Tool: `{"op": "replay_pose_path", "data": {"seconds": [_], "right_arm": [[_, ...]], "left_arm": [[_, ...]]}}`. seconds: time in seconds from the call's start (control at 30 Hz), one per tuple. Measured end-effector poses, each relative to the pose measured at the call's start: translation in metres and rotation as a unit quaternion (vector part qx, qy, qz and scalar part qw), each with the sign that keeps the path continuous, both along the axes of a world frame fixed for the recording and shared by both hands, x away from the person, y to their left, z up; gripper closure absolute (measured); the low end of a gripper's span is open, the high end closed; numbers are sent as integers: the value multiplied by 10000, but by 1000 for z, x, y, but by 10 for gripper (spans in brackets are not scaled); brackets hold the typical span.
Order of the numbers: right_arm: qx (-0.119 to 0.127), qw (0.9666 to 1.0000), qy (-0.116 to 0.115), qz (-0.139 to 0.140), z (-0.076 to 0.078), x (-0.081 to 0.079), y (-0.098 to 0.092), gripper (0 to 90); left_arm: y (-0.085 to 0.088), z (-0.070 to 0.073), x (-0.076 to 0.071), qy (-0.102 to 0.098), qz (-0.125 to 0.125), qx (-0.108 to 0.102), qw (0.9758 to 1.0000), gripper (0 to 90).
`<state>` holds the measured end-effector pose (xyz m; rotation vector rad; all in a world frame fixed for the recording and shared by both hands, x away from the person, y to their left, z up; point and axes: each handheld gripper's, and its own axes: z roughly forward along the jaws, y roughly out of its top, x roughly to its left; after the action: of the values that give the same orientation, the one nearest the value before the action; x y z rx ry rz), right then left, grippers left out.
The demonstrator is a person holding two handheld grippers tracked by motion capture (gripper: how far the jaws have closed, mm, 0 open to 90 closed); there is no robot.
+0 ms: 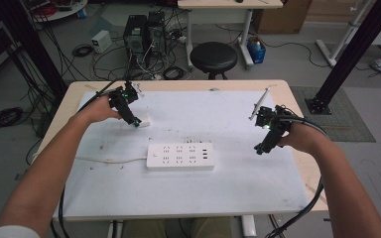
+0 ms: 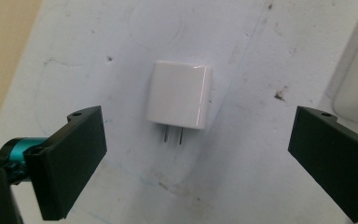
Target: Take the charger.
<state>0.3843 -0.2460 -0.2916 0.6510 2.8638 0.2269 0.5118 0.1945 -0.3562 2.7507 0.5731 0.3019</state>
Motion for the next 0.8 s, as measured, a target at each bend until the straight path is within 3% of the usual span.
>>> {"op": "replay_pose_path", "data": {"seconds": [0.2, 0.53, 0.8], "right_arm": [[-8, 10000, 14, 3, 0, 1, -2, 29], [-58, 10000, 52, -10, -3, 4, 3, 29], [-82, 9999, 87, -40, -3, 4, 3, 29]], "left_arm": [[-4, -24, 13, 150, 75, 129, 9998, 41], [-6, -43, 24, 321, 102, 146, 9993, 42], [-7, -53, 27, 435, 81, 232, 9988, 141]]}}
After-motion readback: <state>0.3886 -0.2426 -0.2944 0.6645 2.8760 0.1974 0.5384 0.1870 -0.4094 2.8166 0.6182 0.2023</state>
